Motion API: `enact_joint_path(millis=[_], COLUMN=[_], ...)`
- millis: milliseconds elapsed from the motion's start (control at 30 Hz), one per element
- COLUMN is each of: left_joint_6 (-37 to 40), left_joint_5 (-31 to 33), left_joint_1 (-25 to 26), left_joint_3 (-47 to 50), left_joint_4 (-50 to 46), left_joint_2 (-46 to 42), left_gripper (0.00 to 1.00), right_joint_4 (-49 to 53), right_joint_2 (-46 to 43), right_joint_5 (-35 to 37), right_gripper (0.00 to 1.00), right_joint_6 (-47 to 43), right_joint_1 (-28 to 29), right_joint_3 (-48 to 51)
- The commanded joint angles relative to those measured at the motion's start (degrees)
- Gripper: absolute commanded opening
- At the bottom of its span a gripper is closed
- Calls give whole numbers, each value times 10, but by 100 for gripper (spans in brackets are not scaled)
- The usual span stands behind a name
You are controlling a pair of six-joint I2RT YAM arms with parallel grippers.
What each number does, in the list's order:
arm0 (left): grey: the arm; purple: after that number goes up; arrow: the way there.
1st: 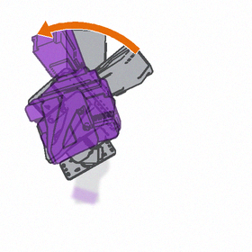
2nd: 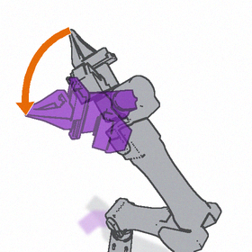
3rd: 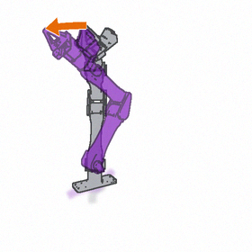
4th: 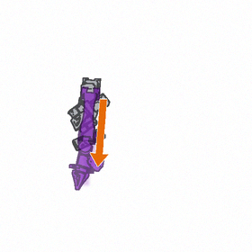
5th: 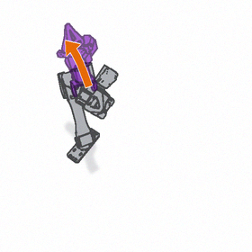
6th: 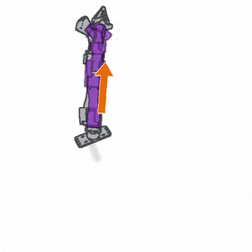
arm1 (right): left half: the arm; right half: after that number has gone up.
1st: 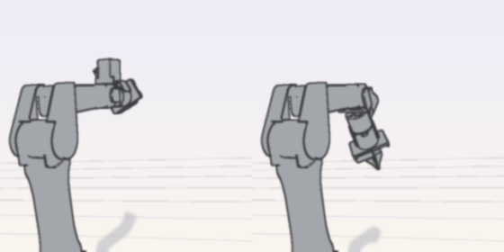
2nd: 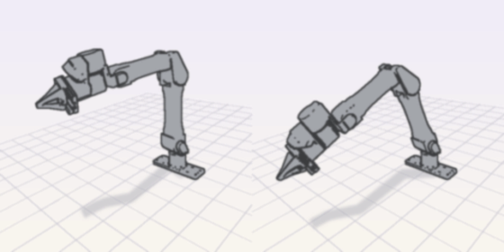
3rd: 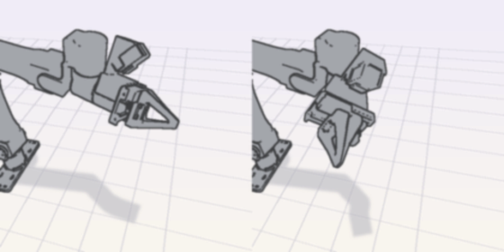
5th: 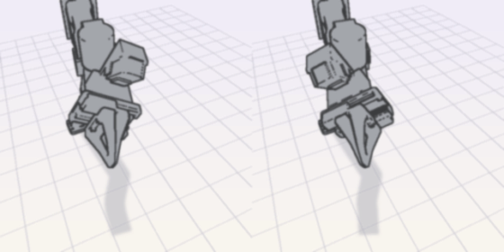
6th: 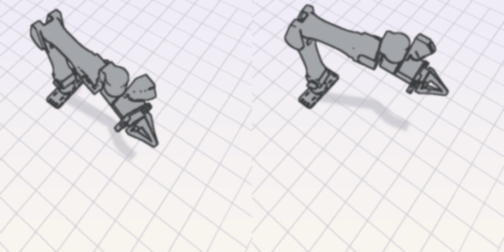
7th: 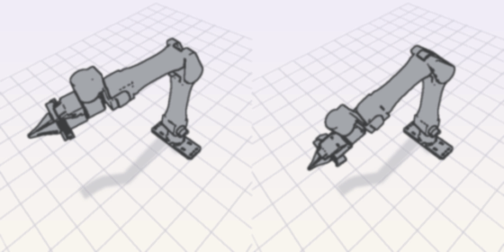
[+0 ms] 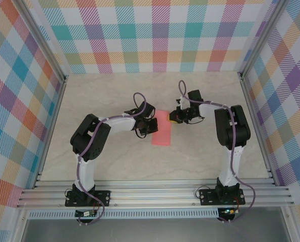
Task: Fold a paper plane with a square sheet of paper (pick it up from the middle)
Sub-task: Fold the square sheet of paper in half at the center of the table.
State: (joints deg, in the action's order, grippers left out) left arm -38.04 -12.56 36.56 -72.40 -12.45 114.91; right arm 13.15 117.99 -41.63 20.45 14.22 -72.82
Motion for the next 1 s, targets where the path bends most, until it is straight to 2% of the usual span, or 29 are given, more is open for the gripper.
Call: enact_joint_path(millis=[0, 167, 333, 633, 967], left_joint_6=[9, 10, 11, 13, 16], left_joint_5=[-3, -3, -3, -4, -3], left_joint_1=[10, 10, 10, 10, 10], left_joint_3=[14, 10, 13, 14, 16], left_joint_4=[-59, -60, -62, -62, -64], left_joint_2=[18, 18, 17, 21, 20], left_gripper=[0, 0, 0, 0, 0], right_joint_4=[8, 6, 54, 111, 92], right_joint_2=[26, 38, 50, 31, 78], right_joint_5=[-7, 10, 67, 39, 27], right_gripper=[1, 1, 1, 1, 0], right_joint_6=[-7, -8, -23, -34, -22], right_joint_1=[-2, -2, 0, 1, -2], right_joint_3=[-6, 1, -7, -79, -107])
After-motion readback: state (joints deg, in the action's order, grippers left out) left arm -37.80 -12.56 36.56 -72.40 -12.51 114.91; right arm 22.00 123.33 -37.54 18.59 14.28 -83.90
